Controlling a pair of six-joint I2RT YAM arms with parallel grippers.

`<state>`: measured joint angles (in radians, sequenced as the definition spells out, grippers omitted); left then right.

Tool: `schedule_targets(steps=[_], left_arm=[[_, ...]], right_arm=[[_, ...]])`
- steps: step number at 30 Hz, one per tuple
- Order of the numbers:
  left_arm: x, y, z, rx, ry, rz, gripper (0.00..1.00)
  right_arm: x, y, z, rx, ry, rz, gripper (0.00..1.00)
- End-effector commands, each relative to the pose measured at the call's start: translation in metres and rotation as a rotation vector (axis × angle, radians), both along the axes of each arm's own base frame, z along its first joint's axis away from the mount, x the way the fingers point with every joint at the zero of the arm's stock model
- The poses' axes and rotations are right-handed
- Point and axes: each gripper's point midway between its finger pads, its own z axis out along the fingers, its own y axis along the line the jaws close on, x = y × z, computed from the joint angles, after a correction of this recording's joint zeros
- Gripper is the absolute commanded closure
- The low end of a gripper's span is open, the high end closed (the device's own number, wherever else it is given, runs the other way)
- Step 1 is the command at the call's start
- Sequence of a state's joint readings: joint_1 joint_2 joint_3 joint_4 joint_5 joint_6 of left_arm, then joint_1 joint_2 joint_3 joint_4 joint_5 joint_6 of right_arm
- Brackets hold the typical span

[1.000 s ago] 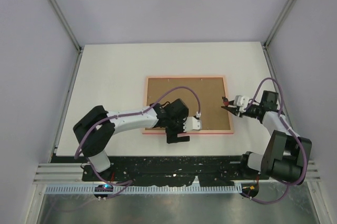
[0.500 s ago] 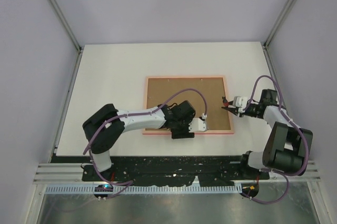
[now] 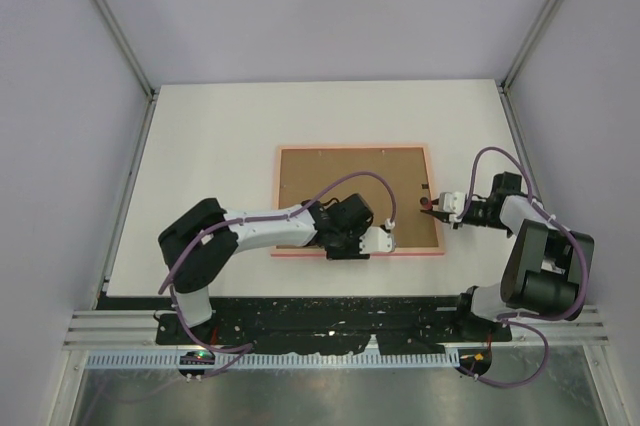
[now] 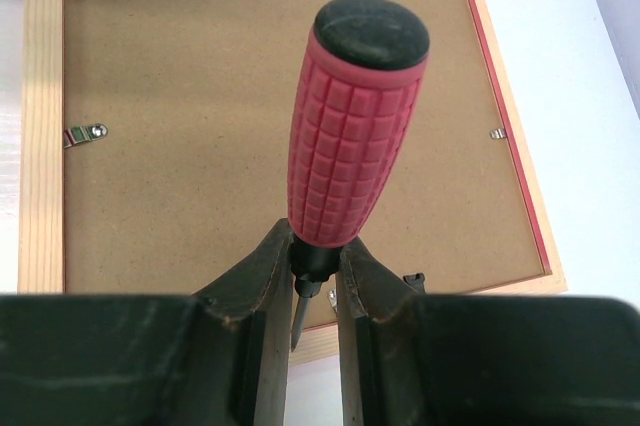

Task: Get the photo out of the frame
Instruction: Release the photo frame item from the photo frame.

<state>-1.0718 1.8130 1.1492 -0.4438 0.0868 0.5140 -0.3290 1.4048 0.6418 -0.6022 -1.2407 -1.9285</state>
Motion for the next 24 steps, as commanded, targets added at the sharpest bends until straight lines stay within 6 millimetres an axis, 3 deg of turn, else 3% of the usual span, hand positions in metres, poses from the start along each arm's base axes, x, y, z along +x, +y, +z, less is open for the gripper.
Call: schedule_targets(steps=[1, 9, 19, 24], left_arm=[[-0.016, 0.019, -0.012, 0.066, 0.056, -0.033, 0.58], [-0.027, 0.028, -0.011, 0.070, 0.087, -0.062, 0.60], [-0.033, 0.032, -0.007, 0.061, 0.097, -0.078, 0.62], [-0.037, 0.037, -0.009, 0.073, 0.109, -0.084, 0.63]], right_arm=[[0.006, 0.004, 0.011, -0.016, -0.082, 0.051, 0.92], [0.002, 0.025, 0.017, -0.029, -0.094, 0.121, 0.92], [0.018, 0.015, -0.013, -0.151, -0.127, 0.095, 0.92], [0.018, 0.015, -0.014, -0.147, -0.120, 0.101, 0.92]])
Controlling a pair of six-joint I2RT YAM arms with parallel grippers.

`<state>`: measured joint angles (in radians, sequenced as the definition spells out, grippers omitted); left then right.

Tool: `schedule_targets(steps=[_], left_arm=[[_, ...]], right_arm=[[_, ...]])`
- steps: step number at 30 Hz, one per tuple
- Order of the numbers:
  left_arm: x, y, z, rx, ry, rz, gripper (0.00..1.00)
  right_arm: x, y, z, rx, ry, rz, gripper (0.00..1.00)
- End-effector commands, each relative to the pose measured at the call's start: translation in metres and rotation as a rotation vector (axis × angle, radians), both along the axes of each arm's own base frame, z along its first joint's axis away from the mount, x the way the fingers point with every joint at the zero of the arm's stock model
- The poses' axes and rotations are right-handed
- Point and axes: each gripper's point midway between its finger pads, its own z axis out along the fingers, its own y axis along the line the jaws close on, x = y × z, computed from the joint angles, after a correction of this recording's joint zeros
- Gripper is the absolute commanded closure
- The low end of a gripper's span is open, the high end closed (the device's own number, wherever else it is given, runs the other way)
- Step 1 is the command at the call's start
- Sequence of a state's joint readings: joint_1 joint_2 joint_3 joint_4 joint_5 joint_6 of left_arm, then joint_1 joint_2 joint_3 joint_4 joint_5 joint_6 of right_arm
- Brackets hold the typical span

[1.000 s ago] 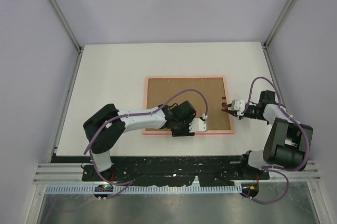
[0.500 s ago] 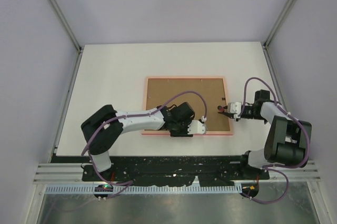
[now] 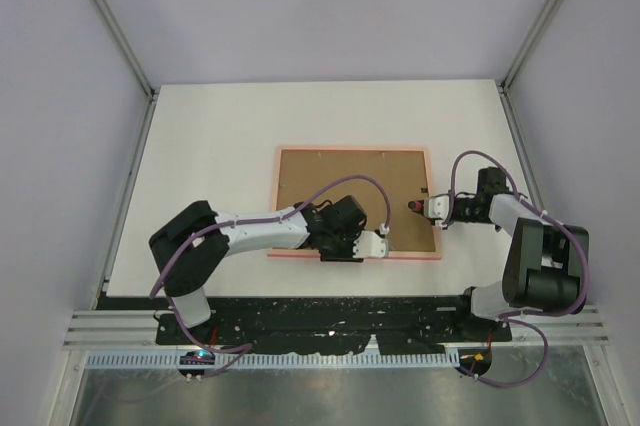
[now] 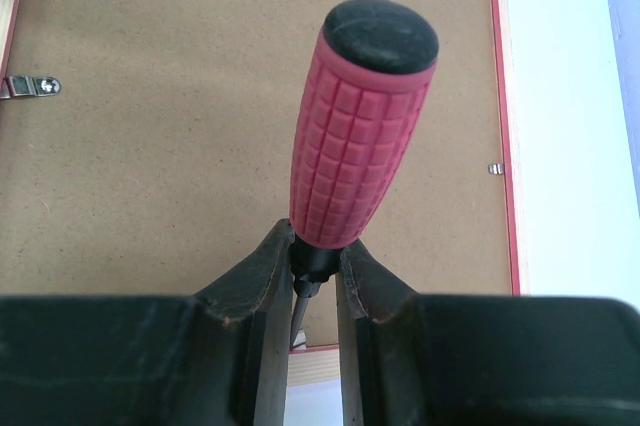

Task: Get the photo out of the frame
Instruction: Release the photo frame item from the photo frame.

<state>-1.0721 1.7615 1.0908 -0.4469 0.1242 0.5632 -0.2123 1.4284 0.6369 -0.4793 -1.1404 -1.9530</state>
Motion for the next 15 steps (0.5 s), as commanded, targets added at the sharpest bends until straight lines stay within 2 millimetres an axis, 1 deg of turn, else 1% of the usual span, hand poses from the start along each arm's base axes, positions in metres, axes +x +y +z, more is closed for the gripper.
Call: schedule_targets(steps=[1, 4, 7, 9, 11, 12, 15], left_arm=[[-0.025, 0.025, -0.008, 0.073, 0.095, -0.025, 0.63], [-0.028, 0.027, -0.007, 0.072, 0.101, -0.031, 0.65], [-0.031, 0.031, -0.007, 0.083, 0.107, -0.043, 0.69], [-0.032, 0.033, -0.008, 0.094, 0.114, -0.051, 0.71], [-0.034, 0.036, -0.008, 0.098, 0.120, -0.054, 0.73], [-0.037, 0.037, -0.009, 0.102, 0.131, -0.060, 0.76], [-0.039, 0.038, -0.007, 0.100, 0.144, -0.063, 0.77]], right_arm=[[0.006, -0.002, -0.001, -0.017, -0.030, 0.004, 0.92], [0.007, -0.004, -0.007, -0.046, -0.044, 0.010, 0.92], [0.009, -0.011, -0.020, -0.111, -0.085, 0.010, 0.92], [0.011, -0.012, -0.025, -0.139, -0.128, 0.023, 0.92], [0.011, -0.012, -0.026, -0.146, -0.155, 0.034, 0.92], [0.012, -0.011, -0.026, -0.149, -0.176, 0.043, 0.92], [0.013, -0.010, -0.024, -0.149, -0.209, 0.050, 0.92]])
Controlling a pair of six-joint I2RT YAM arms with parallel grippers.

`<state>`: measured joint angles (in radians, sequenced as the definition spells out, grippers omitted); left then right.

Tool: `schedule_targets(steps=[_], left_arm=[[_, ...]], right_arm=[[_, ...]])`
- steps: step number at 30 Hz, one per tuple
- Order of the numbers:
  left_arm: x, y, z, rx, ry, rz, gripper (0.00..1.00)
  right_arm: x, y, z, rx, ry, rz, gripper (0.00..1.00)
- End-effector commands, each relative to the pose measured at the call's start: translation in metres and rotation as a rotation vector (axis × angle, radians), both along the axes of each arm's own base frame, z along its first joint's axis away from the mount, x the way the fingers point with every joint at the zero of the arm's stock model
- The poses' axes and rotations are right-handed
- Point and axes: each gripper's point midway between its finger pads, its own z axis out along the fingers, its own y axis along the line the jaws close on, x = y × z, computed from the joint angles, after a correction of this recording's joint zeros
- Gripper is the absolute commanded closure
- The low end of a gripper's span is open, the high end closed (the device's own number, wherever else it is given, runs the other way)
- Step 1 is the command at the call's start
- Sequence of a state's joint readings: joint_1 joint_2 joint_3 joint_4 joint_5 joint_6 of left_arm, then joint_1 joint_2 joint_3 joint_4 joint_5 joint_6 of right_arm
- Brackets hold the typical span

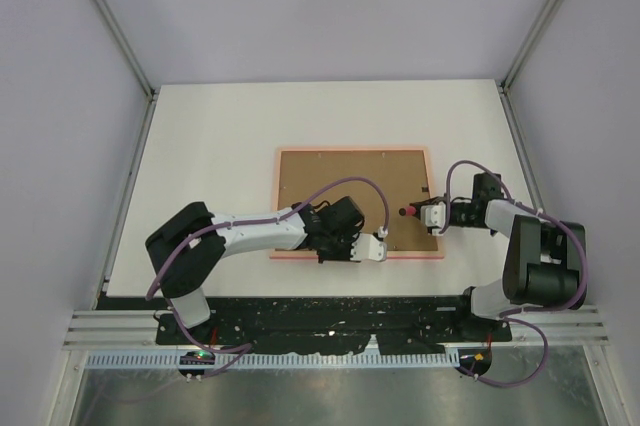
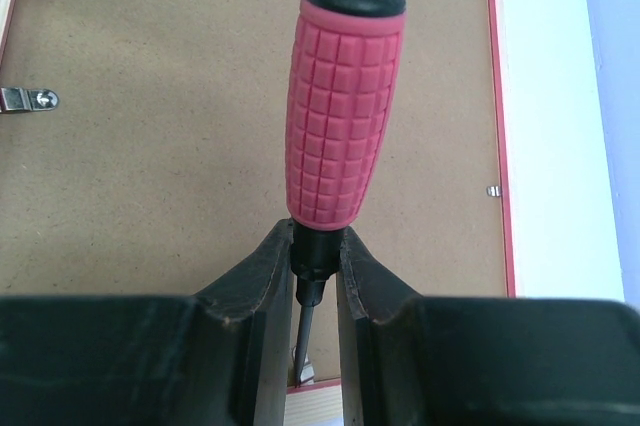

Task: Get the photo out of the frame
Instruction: Release the photo frame item from the photo frame.

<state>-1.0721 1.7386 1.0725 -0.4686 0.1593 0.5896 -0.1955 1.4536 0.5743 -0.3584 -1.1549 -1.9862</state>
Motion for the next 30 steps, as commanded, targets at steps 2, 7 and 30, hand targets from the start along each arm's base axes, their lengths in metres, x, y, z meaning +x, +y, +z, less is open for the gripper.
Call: schedule_targets(steps=[2, 7, 30], left_arm=[[-0.032, 0.033, -0.008, 0.103, 0.124, -0.028, 0.78], [-0.038, 0.034, -0.009, 0.121, 0.140, -0.056, 0.82], [-0.052, 0.041, -0.011, 0.157, 0.147, -0.112, 0.93]], right_arm=[[0.015, -0.017, -0.010, -0.151, -0.170, 0.018, 0.92], [0.018, -0.019, -0.013, -0.188, -0.208, 0.044, 0.92], [0.058, -0.018, -0.011, -0.257, -0.449, 0.080, 0.92]])
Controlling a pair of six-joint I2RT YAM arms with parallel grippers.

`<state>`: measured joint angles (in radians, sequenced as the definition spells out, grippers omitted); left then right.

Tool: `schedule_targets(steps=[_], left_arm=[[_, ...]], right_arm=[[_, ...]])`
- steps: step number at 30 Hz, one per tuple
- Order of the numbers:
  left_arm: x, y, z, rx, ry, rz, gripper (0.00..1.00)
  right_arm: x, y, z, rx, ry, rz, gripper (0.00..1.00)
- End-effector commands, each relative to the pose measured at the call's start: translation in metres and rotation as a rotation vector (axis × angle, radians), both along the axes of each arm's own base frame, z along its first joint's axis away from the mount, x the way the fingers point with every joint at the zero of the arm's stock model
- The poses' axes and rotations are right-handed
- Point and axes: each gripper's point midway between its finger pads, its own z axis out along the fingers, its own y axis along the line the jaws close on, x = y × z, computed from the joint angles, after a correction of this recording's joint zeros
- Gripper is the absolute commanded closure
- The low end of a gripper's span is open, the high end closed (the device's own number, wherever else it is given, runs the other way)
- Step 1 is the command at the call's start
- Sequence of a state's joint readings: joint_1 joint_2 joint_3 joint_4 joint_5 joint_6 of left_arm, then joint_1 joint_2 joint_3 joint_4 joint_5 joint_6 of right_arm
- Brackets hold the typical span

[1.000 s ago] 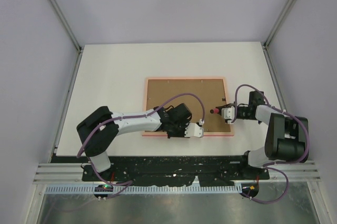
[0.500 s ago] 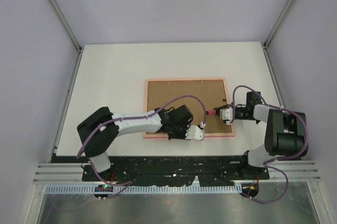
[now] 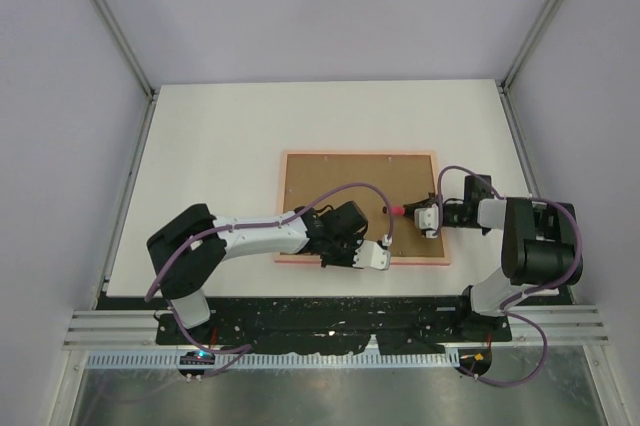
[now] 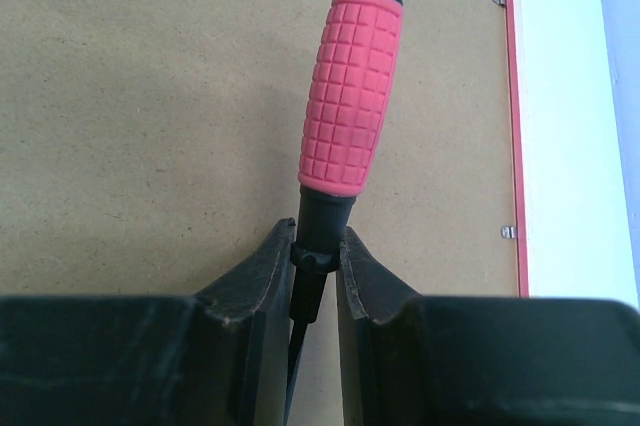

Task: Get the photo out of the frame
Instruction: Release the photo frame item from the photo frame.

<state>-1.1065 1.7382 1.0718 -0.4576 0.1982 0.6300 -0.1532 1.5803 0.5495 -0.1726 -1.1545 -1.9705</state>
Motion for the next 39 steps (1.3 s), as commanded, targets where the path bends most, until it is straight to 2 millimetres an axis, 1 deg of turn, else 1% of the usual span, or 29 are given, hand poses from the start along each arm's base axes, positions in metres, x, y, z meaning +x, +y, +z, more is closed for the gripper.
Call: schedule_targets(steps=[1, 10, 12, 15, 16, 17, 18, 19, 20, 21, 23, 24, 25, 26, 27, 28, 29, 30, 31, 32, 33, 34, 35, 36, 37, 39], left_arm=[[-0.038, 0.052, -0.012, 0.185, 0.131, -0.026, 0.93], [-0.039, 0.053, -0.012, 0.185, 0.133, -0.024, 0.96], [-0.039, 0.053, -0.011, 0.184, 0.131, -0.026, 0.96], [-0.040, 0.054, -0.010, 0.181, 0.133, -0.027, 0.98], [-0.040, 0.054, -0.010, 0.180, 0.132, -0.027, 0.98], [-0.040, 0.054, -0.010, 0.182, 0.134, -0.028, 0.98], [-0.040, 0.054, -0.009, 0.179, 0.134, -0.028, 0.99], [-0.041, 0.055, -0.010, 0.182, 0.137, -0.030, 1.00], [-0.041, 0.054, -0.010, 0.181, 0.136, -0.030, 1.00], [-0.041, 0.054, -0.010, 0.181, 0.137, -0.029, 1.00], [-0.041, 0.055, -0.010, 0.180, 0.135, -0.028, 1.00], [-0.040, 0.055, -0.009, 0.177, 0.131, -0.026, 1.00], [-0.041, 0.055, -0.009, 0.175, 0.130, -0.028, 1.00], [-0.040, 0.055, -0.008, 0.170, 0.124, -0.025, 0.98], [-0.038, 0.055, -0.008, 0.168, 0.114, -0.017, 0.95], [-0.036, 0.055, -0.007, 0.167, 0.105, -0.015, 0.93], [-0.036, 0.056, -0.007, 0.165, 0.099, -0.015, 0.91], [-0.034, 0.056, -0.006, 0.158, 0.091, -0.010, 0.89], [-0.033, 0.057, -0.006, 0.158, 0.088, -0.006, 0.86], [-0.032, 0.056, -0.005, 0.151, 0.082, -0.005, 0.82], [-0.031, 0.056, -0.005, 0.148, 0.080, -0.003, 0.80], [-0.030, 0.056, -0.004, 0.143, 0.078, 0.001, 0.78], [-0.028, 0.054, -0.001, 0.132, 0.076, 0.004, 0.77], [-0.027, 0.054, 0.000, 0.128, 0.075, 0.010, 0.76], [-0.027, 0.053, 0.001, 0.120, 0.073, 0.008, 0.75], [-0.027, 0.052, 0.002, 0.117, 0.076, 0.010, 0.71]], right_arm=[[0.049, -0.028, 0.015, -0.249, -0.444, 0.044, 0.92], [0.057, -0.027, 0.023, -0.227, -0.502, 0.032, 0.92], [0.059, -0.023, 0.031, -0.189, -0.509, 0.023, 0.92], [0.057, -0.014, 0.042, -0.111, -0.463, 0.010, 0.92], [0.057, -0.011, 0.048, -0.100, -0.507, 0.014, 0.92], [0.055, -0.009, 0.047, -0.086, -0.502, 0.010, 0.92], [0.055, -0.007, 0.052, -0.085, -0.565, 0.012, 0.92], [0.055, -0.003, 0.051, -0.062, -0.549, 0.003, 0.92], [0.056, -0.001, 0.061, -0.050, -0.602, -0.003, 0.92], [0.056, 0.002, 0.062, -0.014, -0.559, -0.018, 0.92], [0.055, 0.005, 0.074, 0.017, -0.578, -0.025, 0.92], [0.054, 0.006, 0.077, 0.044, -0.539, -0.038, 0.92], [0.054, 0.007, 0.085, 0.057, -0.541, -0.043, 0.92], [0.054, 0.007, 0.087, 0.090, -0.480, -0.063, 0.92], [0.053, 0.007, 0.097, 0.101, -0.480, -0.068, 0.92], [0.052, 0.007, 0.099, 0.130, -0.410, -0.085, 0.92], [0.049, 0.009, 0.111, 0.140, -0.414, -0.080, 0.92], [0.046, 0.009, 0.106, 0.154, -0.331, -0.088, 0.92], [0.037, 0.010, 0.103, 0.166, -0.247, -0.089, 0.92], [0.038, 0.011, 0.110, 0.170, -0.237, -0.084, 0.92], [0.031, 0.013, 0.111, 0.182, -0.185, -0.086, 0.92], [0.030, 0.013, 0.120, 0.194, -0.170, -0.087, 0.92], [0.020, 0.015, 0.111, 0.203, -0.080, -0.087, 0.92], [0.021, 0.015, 0.117, 0.194, -0.091, -0.080, 0.92], [0.019, 0.015, 0.116, 0.193, -0.066, -0.082, 0.92], [0.019, 0.014, 0.113, 0.179, -0.078, -0.085, 0.92]])
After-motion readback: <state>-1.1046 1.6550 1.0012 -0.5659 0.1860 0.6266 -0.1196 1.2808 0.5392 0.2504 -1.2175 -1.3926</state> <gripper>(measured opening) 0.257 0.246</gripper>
